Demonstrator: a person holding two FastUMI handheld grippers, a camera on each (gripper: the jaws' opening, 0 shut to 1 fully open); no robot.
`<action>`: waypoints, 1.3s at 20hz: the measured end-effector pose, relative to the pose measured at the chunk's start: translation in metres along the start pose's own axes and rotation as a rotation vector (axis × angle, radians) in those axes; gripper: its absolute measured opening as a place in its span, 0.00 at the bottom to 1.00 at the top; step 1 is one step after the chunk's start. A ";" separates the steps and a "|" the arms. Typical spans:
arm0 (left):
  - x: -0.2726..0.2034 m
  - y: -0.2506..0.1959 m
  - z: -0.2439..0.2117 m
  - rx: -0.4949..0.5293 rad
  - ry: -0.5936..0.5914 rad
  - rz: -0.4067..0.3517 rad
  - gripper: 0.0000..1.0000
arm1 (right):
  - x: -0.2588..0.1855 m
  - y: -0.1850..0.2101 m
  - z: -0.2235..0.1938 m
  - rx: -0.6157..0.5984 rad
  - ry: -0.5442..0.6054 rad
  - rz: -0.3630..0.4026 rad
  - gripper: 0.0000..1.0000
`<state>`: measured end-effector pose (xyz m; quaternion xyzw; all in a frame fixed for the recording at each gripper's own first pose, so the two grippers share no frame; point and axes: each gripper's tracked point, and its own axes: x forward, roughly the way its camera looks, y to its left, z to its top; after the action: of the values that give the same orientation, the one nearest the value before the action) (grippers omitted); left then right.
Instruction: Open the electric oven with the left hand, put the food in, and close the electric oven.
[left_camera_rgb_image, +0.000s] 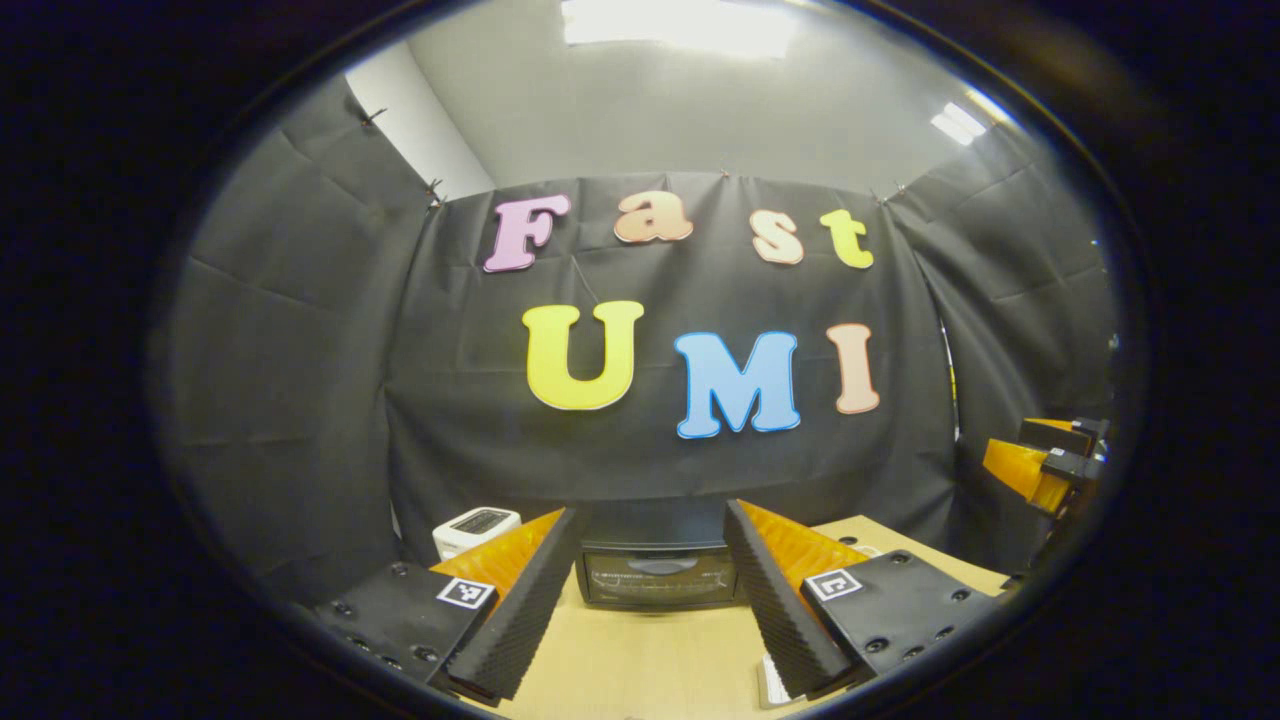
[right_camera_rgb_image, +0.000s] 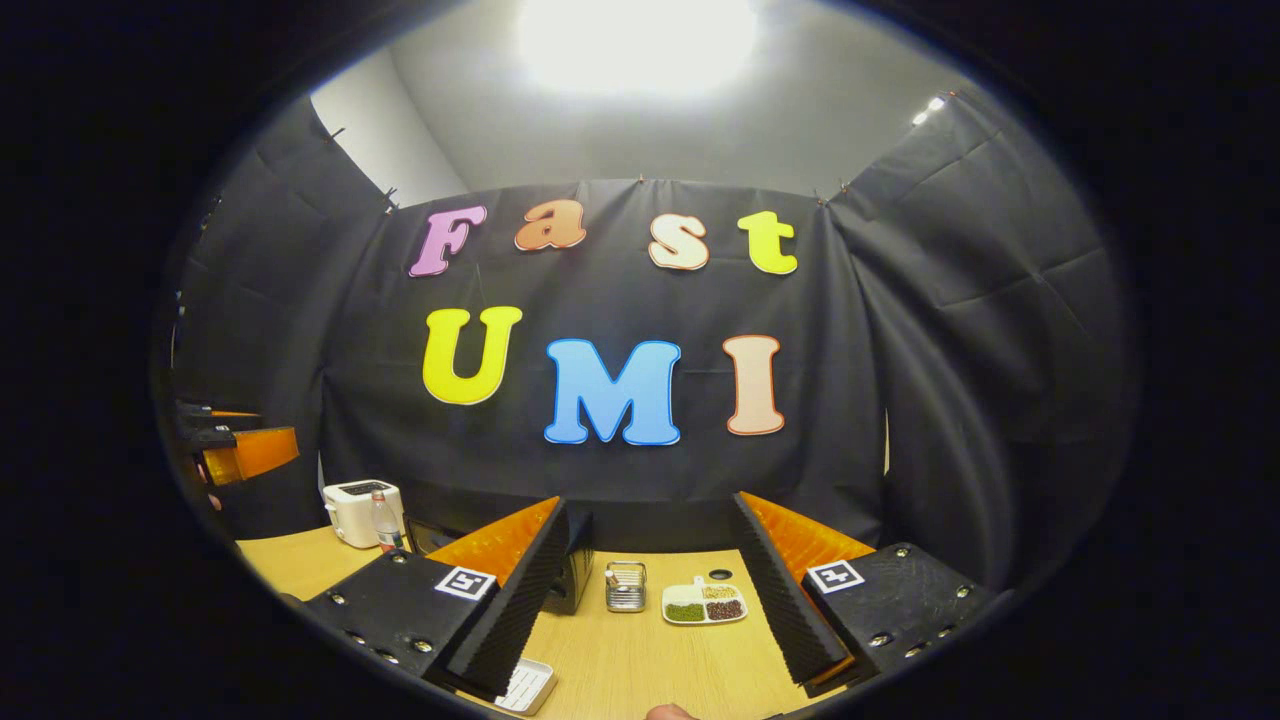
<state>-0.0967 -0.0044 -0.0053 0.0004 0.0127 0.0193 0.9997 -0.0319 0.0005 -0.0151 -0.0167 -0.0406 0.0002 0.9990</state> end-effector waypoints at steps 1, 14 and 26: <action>-0.003 0.001 0.001 -0.001 -0.004 -0.002 1.00 | 0.000 0.003 0.000 0.003 0.000 0.000 0.98; -0.003 0.027 0.008 0.006 0.003 -0.016 1.00 | -0.004 0.031 0.010 0.015 -0.018 0.002 0.98; 0.008 0.030 0.011 0.018 -0.005 -0.026 1.00 | -0.004 0.038 0.015 0.009 -0.029 -0.008 0.98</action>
<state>-0.0899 0.0255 0.0054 0.0092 0.0102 0.0061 0.9999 -0.0372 0.0385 -0.0020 -0.0120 -0.0549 -0.0031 0.9984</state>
